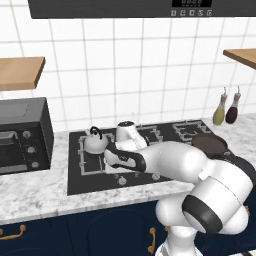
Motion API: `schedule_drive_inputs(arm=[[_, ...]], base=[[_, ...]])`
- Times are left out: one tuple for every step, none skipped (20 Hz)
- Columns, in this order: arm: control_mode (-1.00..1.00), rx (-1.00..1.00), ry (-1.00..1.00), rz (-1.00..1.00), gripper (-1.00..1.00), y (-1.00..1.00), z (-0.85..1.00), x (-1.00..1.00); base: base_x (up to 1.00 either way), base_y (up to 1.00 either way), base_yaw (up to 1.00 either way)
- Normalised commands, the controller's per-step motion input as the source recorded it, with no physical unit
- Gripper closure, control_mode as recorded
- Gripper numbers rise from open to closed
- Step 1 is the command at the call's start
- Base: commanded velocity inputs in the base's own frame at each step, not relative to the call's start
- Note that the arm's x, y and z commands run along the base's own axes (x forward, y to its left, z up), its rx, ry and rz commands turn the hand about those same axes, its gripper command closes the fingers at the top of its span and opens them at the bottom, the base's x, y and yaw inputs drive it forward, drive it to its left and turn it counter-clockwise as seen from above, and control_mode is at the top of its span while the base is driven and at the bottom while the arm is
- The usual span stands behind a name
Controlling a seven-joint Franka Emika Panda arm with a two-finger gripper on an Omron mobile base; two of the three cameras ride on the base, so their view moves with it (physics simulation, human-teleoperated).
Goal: Pick the kettle from the counter and place it on a stove burner. Then turn the burner on.
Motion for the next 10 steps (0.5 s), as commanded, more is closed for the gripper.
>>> schedule_drive_inputs(arm=[[-1.0,0.0,0.0,0.0,-1.0,0.11,-0.31,0.11],[-1.0,0.0,0.0,0.0,-1.0,0.11,-0.29,0.09],[-1.0,0.0,0.0,0.0,-1.0,0.05,-0.27,0.08],[-1.0,0.0,0.0,0.0,-1.0,0.0,-0.26,0.08],[-1.0,0.0,0.0,0.0,-1.0,0.0,-0.25,0.14],[-1.0,0.0,0.0,0.0,-1.0,0.0,-0.25,0.18],[-1.0,0.0,0.0,0.0,-1.0,0.0,-0.24,0.23],[-1.0,0.0,0.0,0.0,-1.0,0.0,-0.24,0.25],[-1.0,0.0,0.0,0.0,-1.0,0.0,-0.24,0.23],[-1.0,0.0,0.0,0.0,-1.0,0.0,-0.26,0.23]], base=[[0.0,0.0,0.0],[0.0,0.0,0.0],[0.0,0.0,0.0],[0.0,0.0,0.0],[0.0,0.0,0.0],[0.0,0.0,0.0],[0.0,0.0,0.0],[0.0,0.0,0.0],[0.0,0.0,0.0],[0.0,0.0,0.0]])
